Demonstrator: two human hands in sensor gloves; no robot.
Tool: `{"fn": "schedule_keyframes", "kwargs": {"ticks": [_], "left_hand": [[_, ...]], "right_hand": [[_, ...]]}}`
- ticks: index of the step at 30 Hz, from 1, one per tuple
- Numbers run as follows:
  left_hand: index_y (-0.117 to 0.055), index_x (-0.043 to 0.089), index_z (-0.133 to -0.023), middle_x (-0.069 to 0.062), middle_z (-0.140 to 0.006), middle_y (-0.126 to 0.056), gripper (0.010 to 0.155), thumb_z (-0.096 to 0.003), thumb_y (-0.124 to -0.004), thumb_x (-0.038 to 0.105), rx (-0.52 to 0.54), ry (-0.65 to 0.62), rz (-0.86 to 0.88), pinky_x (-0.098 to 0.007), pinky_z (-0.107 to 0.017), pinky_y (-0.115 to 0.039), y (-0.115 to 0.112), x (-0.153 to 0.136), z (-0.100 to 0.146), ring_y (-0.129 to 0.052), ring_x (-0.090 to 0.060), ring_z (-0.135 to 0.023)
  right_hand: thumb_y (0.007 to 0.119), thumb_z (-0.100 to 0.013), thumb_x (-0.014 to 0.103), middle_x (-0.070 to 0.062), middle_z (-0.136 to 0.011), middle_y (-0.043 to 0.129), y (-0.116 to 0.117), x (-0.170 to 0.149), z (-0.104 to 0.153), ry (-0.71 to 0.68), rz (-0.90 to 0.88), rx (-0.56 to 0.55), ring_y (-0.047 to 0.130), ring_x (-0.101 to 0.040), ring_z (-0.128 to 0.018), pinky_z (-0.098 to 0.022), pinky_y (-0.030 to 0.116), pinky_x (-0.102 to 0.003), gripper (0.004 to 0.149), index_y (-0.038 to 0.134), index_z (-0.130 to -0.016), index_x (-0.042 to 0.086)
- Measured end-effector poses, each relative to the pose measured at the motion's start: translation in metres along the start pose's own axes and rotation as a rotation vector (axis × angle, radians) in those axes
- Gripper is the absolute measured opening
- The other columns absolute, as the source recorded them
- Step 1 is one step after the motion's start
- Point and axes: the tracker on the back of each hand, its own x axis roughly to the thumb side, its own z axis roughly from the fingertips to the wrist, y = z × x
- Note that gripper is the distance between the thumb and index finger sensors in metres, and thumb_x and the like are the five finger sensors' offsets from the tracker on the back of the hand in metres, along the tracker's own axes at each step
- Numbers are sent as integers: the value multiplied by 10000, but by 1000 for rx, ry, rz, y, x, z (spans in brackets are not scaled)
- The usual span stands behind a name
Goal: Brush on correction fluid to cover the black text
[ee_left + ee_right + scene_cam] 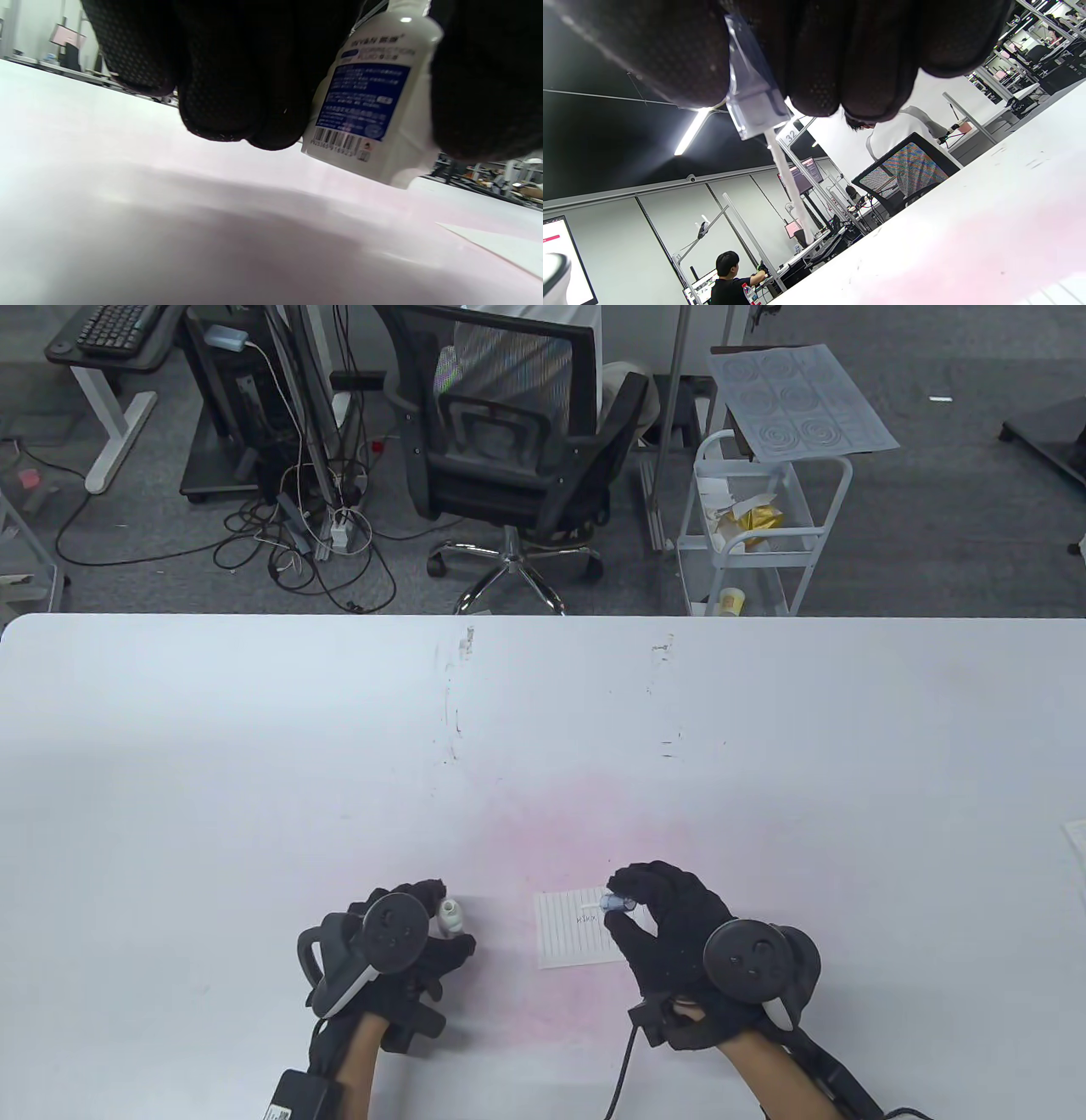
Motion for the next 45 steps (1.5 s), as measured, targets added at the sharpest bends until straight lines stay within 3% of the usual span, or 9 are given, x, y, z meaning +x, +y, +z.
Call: {"fn": "schedule_keyframes", "kwargs": {"ticks": [8,11,20,27,32,38,45], "left_hand": [[-865,226,-819,-54,-721,-1030,757,-200,-991,642,-34,99,-1,-478,-581,-823,-3,-22,-3,-1046,-239,-589],[-855,230,-829,-48,-740,-1018,754,-208,-990,635,-101,111,-56,-481,-588,-817,-7,-25,-5,-1040,-226,-608],[-831,239,-856,-38,-772,-996,760,-222,-978,632,-110,122,-69,-489,-602,-799,-6,-27,-3,-1022,-232,-638],[-756,243,-942,-56,-917,-909,819,-253,-938,646,-118,130,-76,-521,-641,-759,-2,-30,0,-975,-281,-759],[-631,267,-1027,-67,-1050,-776,863,-305,-858,682,18,84,-44,-560,-692,-706,17,-17,8,-876,-316,-916],[-566,288,-1056,-50,-1117,-681,808,-372,-743,680,294,-49,-160,-579,-739,-650,44,25,26,-775,-310,-1025],[-568,300,-1057,-25,-1143,-630,708,-431,-670,614,348,-236,-164,-568,-777,-583,49,81,40,-675,-306,-1085]], "right_hand": [[854,-358,437,-67,-791,819,0,-1,-1,18,5,8,930,-354,-643,-538,716,-566,485,809,-790,220],[855,-358,437,-68,-792,819,0,-1,-1,22,6,9,929,-353,-644,-538,716,-567,485,810,-790,220],[855,-357,439,-67,-790,821,0,-2,-1,25,15,20,931,-353,-642,-537,716,-566,486,811,-788,220],[856,-357,440,-66,-791,821,0,-2,-1,28,14,20,930,-355,-643,-537,716,-567,485,813,-788,221],[858,-358,438,-65,-790,822,0,-4,-2,40,8,14,929,-356,-644,-538,714,-568,484,813,-790,225],[860,-357,441,-61,-785,826,0,-9,-5,64,10,8,931,-354,-639,-536,715,-567,483,813,-792,235],[863,-357,438,-55,-774,835,4,-14,-8,83,25,11,937,-351,-631,-533,719,-565,482,814,-795,245]]}}
